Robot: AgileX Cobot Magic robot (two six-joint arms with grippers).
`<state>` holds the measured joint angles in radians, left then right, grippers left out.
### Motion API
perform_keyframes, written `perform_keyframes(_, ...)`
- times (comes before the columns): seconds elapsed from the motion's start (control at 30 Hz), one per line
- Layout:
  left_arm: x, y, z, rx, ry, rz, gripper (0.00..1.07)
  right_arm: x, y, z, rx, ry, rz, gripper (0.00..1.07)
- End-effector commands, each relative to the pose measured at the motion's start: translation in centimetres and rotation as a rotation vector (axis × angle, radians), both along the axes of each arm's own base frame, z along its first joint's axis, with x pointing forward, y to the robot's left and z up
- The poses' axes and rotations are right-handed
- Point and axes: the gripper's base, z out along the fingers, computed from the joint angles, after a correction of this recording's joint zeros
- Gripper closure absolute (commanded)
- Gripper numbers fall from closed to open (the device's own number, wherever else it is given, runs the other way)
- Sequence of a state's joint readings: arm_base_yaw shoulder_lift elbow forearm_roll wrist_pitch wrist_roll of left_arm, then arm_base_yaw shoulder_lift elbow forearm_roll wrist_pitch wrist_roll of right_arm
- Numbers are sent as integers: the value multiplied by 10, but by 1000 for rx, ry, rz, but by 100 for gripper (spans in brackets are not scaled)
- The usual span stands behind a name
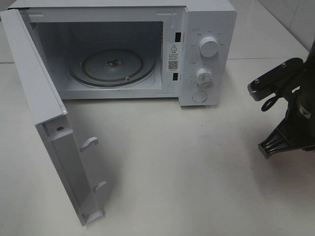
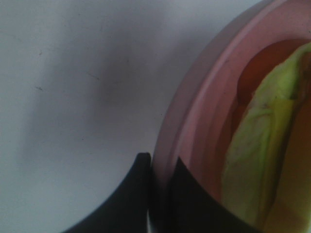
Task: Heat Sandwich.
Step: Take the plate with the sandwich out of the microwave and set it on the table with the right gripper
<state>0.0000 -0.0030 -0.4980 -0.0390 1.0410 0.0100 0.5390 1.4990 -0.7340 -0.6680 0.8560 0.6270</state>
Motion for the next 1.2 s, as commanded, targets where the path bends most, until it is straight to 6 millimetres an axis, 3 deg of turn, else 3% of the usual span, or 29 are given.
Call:
perform_keyframes(0.03, -3, 0, -1, -2, -23, -4, 10, 8, -1, -5, -40, -22, 13, 107)
perform_keyframes(1.2, -3, 0, -1, -2, -23, -4, 10, 30, 13, -83, -59, 31, 11, 107)
